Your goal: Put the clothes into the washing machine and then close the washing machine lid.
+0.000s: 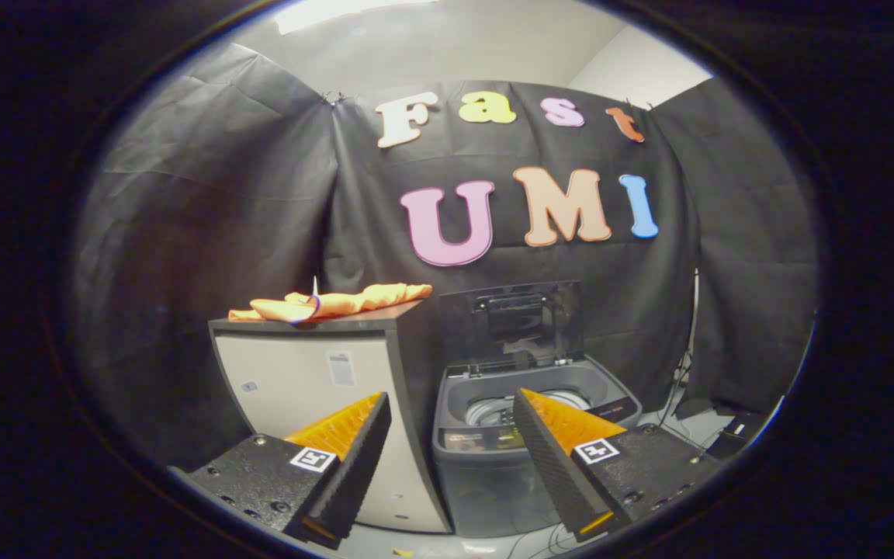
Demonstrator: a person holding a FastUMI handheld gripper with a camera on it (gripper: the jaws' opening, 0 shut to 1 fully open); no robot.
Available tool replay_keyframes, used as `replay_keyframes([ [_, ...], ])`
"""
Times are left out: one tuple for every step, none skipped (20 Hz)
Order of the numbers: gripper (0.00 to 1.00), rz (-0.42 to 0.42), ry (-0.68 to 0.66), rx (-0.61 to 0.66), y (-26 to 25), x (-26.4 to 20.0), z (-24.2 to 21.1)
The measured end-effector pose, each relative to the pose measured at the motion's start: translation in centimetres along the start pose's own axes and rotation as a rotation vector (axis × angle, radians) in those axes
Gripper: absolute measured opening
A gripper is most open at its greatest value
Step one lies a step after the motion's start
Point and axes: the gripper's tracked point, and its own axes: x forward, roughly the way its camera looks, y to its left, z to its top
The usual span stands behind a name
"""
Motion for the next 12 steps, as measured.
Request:
replay_keyframes([
  [0.96, 0.021, -0.004, 0.003, 1.5, 1.2, 1.5],
  [0.96, 0.046, 0.003, 0.014, 2.8, 2.3, 2.9],
  [0.96, 0.050, 0.012, 0.037, 4.0, 3.4, 4.2],
  [0.96, 0.040, 0.020, 0.053, 4.8, 4.5, 5.7],
  [0.96, 0.034, 0.032, 0.070, 5.6, 5.7, 7.2],
  [0.96, 0.019, 0.032, 0.071, 6.4, 7.1, 8.6],
  [0.96, 0.019, 0.036, 0.044, 7.2, 8.5, 9.6],
  [0.96, 0.025, 0.047, 0.029, 8.3, 10.0, 10.4],
  [0.96, 0.030, 0.053, 0.016, 9.5, 11.3, 10.9],
  [0.96, 0.046, 0.064, -0.004, 11.0, 12.7, 11.2],
  [0.96, 0.078, 0.086, -0.014, 12.6, 14.1, 11.0],
  [0.96, 0.075, 0.114, -0.020, 13.8, 15.3, 10.7],
])
